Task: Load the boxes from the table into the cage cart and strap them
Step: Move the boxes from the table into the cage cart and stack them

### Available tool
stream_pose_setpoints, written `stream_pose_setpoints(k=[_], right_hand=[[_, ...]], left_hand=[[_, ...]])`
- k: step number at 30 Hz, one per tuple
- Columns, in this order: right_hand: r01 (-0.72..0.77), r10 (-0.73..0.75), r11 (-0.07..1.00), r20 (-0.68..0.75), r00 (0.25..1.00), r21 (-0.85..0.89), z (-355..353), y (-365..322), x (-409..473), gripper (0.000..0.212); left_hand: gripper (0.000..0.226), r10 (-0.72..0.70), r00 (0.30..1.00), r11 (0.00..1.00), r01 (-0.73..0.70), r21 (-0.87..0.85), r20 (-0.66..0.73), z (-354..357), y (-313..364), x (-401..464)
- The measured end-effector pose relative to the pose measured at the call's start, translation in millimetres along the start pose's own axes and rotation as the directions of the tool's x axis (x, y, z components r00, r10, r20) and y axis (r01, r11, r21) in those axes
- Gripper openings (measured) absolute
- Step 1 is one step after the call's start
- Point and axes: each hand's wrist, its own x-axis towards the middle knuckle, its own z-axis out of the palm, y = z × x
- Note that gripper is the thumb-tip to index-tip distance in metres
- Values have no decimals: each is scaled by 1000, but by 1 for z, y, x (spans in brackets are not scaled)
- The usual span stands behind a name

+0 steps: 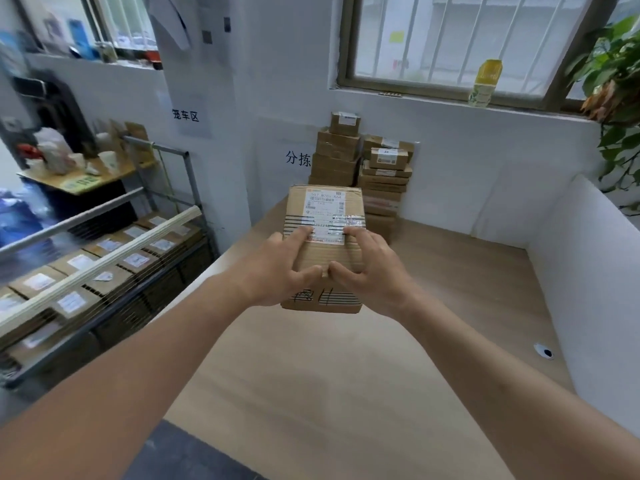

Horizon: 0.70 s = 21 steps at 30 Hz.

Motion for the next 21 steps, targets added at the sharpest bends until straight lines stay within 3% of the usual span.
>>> stream_pose_setpoints(k=[12,21], right_hand=[[174,-196,979,254,947,106,92,-47,20,65],[237,-291,953,357,888,187,203,-140,35,63]], left_hand=[[82,-341,938,940,338,-46,-69,-3,-79,-78],[84,-455,885,890,448,-87,-102,-35,-202,-146]])
